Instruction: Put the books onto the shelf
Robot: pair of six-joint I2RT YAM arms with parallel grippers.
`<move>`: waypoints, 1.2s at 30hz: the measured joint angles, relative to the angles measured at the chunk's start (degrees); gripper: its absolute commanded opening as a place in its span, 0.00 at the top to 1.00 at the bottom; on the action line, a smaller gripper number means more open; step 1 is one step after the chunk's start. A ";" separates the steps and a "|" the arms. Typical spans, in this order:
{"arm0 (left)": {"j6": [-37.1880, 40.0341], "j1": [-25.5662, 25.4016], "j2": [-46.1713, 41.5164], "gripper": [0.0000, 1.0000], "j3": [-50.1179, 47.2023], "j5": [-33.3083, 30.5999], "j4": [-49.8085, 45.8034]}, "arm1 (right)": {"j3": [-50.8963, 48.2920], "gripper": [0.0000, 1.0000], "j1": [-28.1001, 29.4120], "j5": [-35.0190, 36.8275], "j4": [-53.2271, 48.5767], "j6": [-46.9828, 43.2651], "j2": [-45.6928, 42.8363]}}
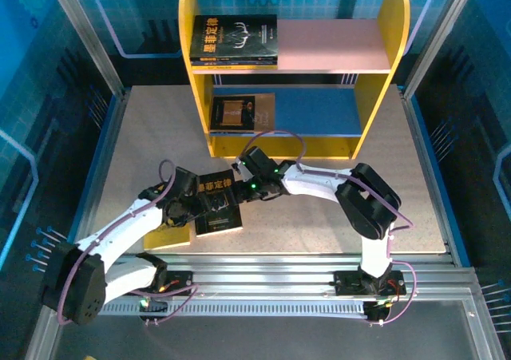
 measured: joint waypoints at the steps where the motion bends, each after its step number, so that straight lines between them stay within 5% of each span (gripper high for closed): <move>1: -0.07 0.00 0.59 0.35 -0.11 0.15 0.48 | 0.07 0.46 0.22 0.31 -0.33 -0.11 0.31; 19: -0.11 -1.09 6.38 0.36 -0.22 0.83 5.11 | 1.01 0.56 1.25 1.86 -2.25 -0.66 3.15; 36: -1.86 -10.73 12.44 0.36 3.30 1.62 8.90 | -4.72 0.62 -3.56 1.53 -1.66 -1.64 0.48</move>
